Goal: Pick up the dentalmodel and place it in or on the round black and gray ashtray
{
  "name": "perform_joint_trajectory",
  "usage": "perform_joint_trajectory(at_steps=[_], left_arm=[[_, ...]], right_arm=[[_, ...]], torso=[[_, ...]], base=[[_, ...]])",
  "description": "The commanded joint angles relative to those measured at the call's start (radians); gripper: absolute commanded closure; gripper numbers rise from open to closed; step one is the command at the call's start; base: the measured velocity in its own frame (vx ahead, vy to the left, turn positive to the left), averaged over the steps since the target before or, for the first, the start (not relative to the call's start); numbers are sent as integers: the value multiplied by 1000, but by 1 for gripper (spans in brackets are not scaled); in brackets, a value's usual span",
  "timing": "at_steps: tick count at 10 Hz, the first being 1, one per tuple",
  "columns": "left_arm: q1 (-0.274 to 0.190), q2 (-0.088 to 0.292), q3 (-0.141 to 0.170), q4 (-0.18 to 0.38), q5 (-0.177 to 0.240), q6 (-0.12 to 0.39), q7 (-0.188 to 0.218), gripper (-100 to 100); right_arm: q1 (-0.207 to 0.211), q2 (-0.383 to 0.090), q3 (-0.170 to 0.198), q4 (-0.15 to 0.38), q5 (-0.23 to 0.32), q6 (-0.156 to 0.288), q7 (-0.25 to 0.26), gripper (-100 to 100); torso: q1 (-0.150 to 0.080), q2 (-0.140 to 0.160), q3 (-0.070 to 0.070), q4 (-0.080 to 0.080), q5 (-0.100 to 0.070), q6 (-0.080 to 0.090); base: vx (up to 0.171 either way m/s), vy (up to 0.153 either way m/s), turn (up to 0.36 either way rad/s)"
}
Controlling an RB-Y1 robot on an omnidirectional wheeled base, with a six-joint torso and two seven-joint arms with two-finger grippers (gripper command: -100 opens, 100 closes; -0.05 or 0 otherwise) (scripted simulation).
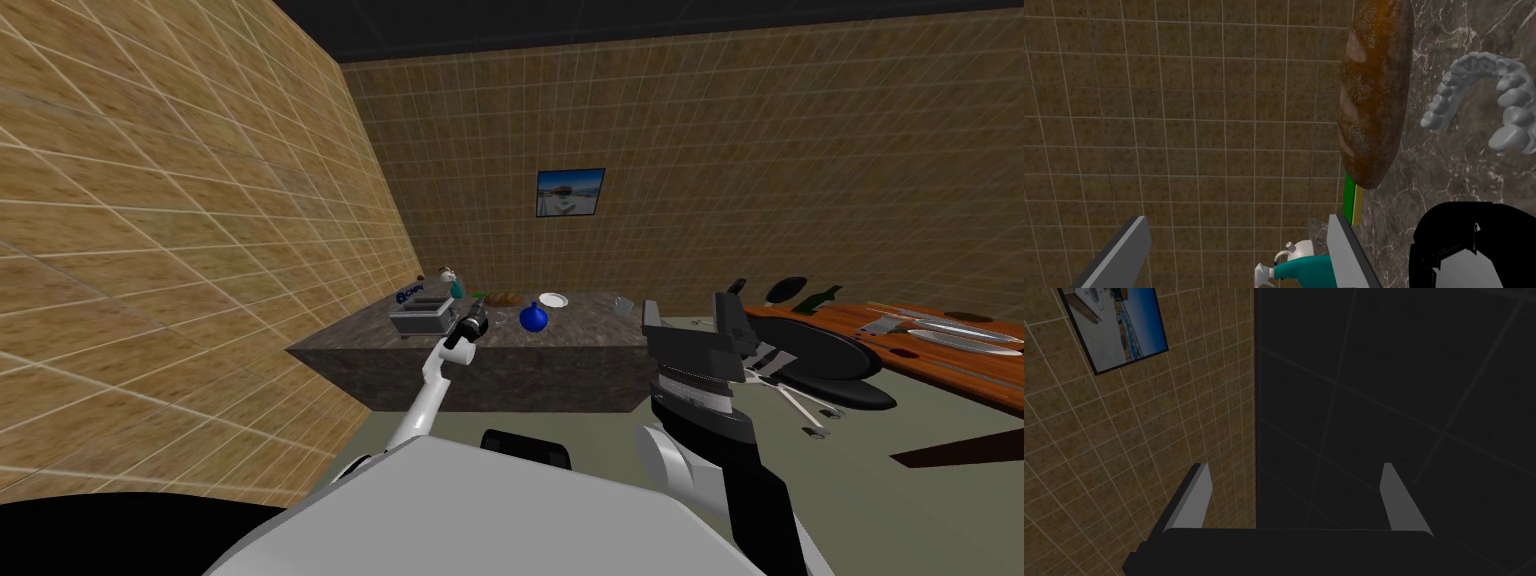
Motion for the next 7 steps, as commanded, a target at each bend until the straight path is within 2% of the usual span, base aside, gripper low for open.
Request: perform_joint_trajectory(at_steps=[1, 2, 3, 4, 5, 6, 7], left_arm=[[-50, 6, 5, 50, 7, 50, 20, -100], [-69, 6, 5, 66, 7, 74, 20, -100], [-69, 6, 5, 66, 7, 89, 20, -100], [-115, 13, 10, 115, 14, 124, 38, -100], [-125, 13, 10, 126, 14, 155, 38, -100], [-163, 19, 17, 152, 22, 191, 57, -100], [-182, 19, 17, 186, 22, 220, 57, -100]], right_arm=[[0, 0, 0, 0, 0, 0, 0, 0], [0, 0, 0, 0, 0, 0, 0, 0], [0, 0, 0, 0, 0, 0, 0, 0], [0, 0, 0, 0, 0, 0, 0, 0], [0, 0, 0, 0, 0, 0, 0, 0], [0, 0, 0, 0, 0, 0, 0, 0], [0, 0, 0, 0, 0, 0, 0, 0]], torso=[[0, 0, 0, 0, 0, 0], [0, 0, 0, 0, 0, 0], [0, 0, 0, 0, 0, 0], [1, 0, 0, 0, 0, 0], [0, 0, 0, 0, 0, 0], [0, -1, 0, 0, 0, 0], [0, -1, 0, 0, 0, 0]], base=[[-5, -34, 43], [-4, -31, 30], [1, -13, 0], [4, -20, 57], [3, -24, 25], [5, -29, 35], [7, -28, 26]])
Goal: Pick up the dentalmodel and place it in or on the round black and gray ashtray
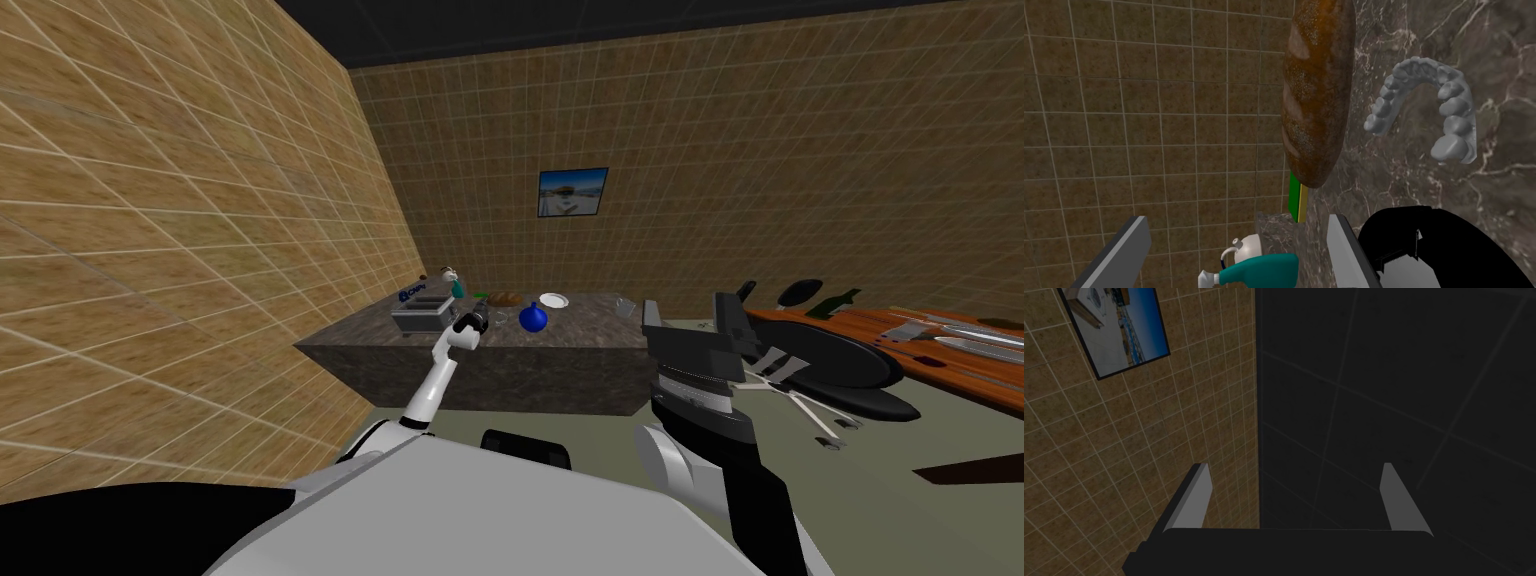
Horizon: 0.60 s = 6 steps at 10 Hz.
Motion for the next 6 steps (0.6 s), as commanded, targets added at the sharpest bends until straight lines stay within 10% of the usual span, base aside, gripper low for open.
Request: perform_joint_trajectory(at_steps=[1, 6], left_arm=[[-50, -1, 8, 50, 2, 50, 22, -100], [-126, 4, 16, 155, 11, 149, 41, -100]], right_arm=[[0, 0, 0, 0, 0, 0, 0, 0], [0, 0, 0, 0, 0, 0, 0, 0]], torso=[[0, 0, 0, 0, 0, 0], [1, 0, 0, 0, 0, 0]], base=[[6, -28, 48], [7, -14, 15]])
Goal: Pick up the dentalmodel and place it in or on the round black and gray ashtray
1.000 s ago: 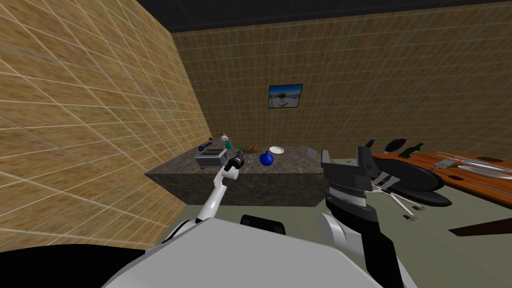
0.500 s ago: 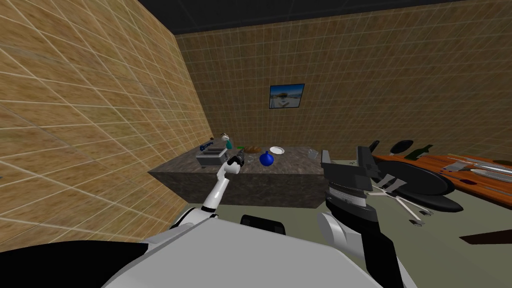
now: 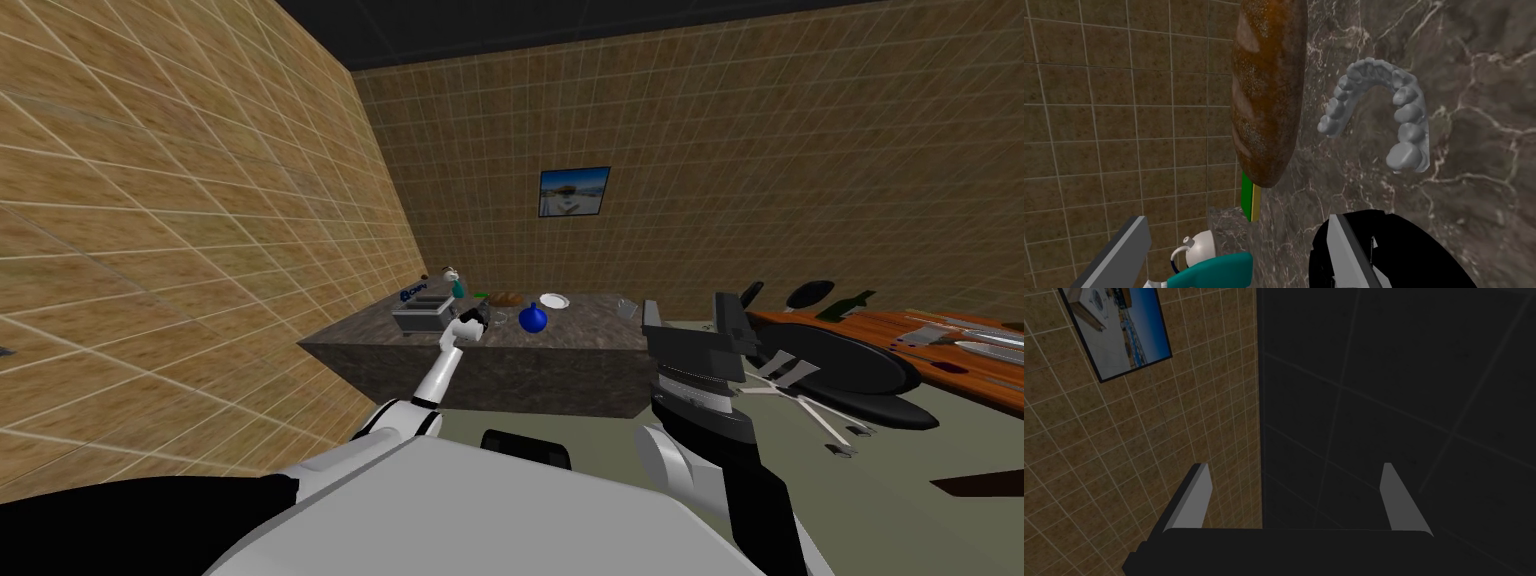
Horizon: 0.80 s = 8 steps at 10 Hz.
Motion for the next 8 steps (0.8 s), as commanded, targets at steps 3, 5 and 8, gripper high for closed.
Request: perform_joint_trajectory(at_steps=[3, 5, 8], left_arm=[[-94, 9, 17, 100, 22, 104, 40, -100], [-110, 9, 17, 144, 22, 126, 40, -100], [-200, 13, 37, 240, 42, 217, 80, -100]], right_arm=[[0, 0, 0, 0, 0, 0, 0, 0], [0, 0, 0, 0, 0, 0, 0, 0], [0, 0, 0, 0, 0, 0, 0, 0]], torso=[[0, 0, 0, 0, 0, 0], [0, -1, 0, 0, 0, 0], [0, 0, 0, 0, 0, 0]], base=[[13, -13, 30], [13, -11, 5], [16, -7, 26]])
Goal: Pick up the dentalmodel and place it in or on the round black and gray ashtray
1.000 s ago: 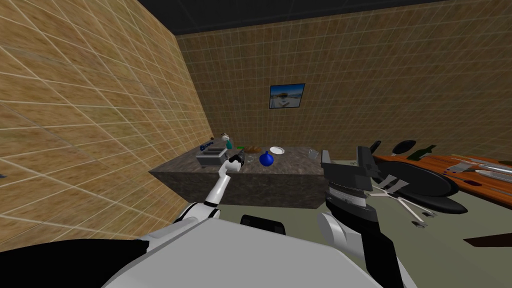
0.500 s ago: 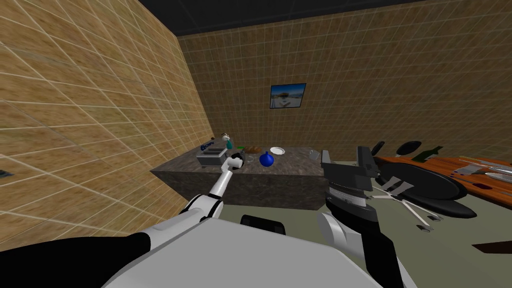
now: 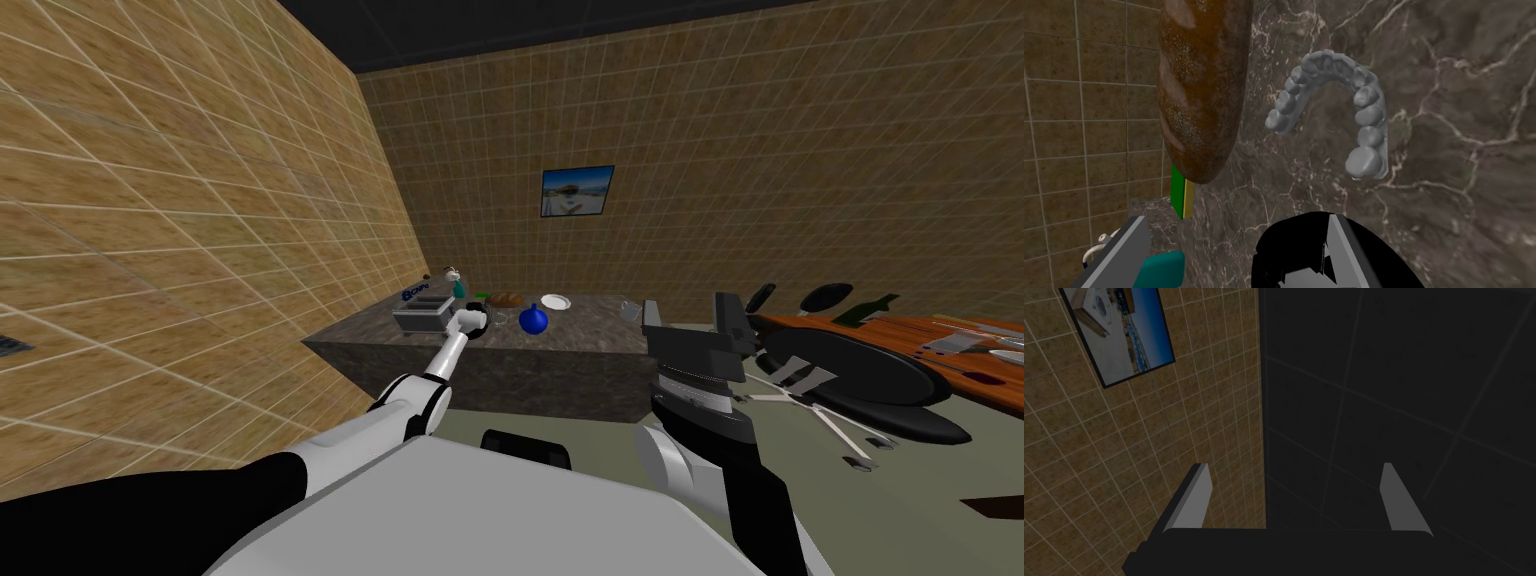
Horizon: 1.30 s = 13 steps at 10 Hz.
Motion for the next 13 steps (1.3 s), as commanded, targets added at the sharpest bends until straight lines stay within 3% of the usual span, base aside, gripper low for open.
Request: perform_joint_trajectory(at_steps=[1, 2, 3, 4, 7, 8, 9, 10, 11, 13], left_arm=[[-35, -1, 5, 50, 3, 46, 13, -100], [-35, -1, 5, 60, 3, 46, 13, -100], [-80, 0, 15, 97, 13, 93, 33, -100], [-86, 0, 15, 128, 13, 100, 33, -100], [-178, 0, 36, 222, 33, 187, 72, -100], [-182, 0, 36, 251, 33, 201, 72, -100], [-227, -1, 46, 284, 43, 236, 90, -100], [-227, -1, 46, 315, 43, 246, 90, -100], [-269, -1, 56, 353, 52, 280, 108, -100], [-269, -1, 56, 384, 52, 289, 108, -100]], right_arm=[[0, 0, 0, 0, 0, 0, 0, 0], [0, 0, 0, 0, 0, 0, 0, 0], [0, 0, 0, 0, 0, 0, 0, 0], [0, 0, 0, 0, 0, 0, 0, 0], [0, 0, 0, 0, 0, 0, 0, 0], [0, 0, 0, 0, 0, 0, 0, 0], [0, 0, 0, 0, 0, 0, 0, 0], [0, 0, 0, 0, 0, 0, 0, 0], [0, 0, 0, 0, 0, 0, 0, 0], [0, 0, 0, 0, 0, 0, 0, 0]], torso=[[0, 0, 0, 0, 0, 0], [0, 0, 0, 0, 0, 0], [0, 1, 0, 0, 0, 0], [0, 0, 0, 0, 0, 0], [0, 0, 0, 0, 0, 0], [1, -1, 0, 0, 0, 0], [1, 0, 0, 0, 0, 0], [1, -1, -1, 0, 0, 0], [1, -1, -1, 0, 0, 0], [1, -1, -1, -1, 0, 0]], base=[[19, -9, 13], [9, -3, -3], [20, -2, 26], [21, -1, 11], [27, 0, 16], [27, 2, 6], [37, 2, 14], [33, 2, 5], [41, 7, 9], [27, 7, 3]])
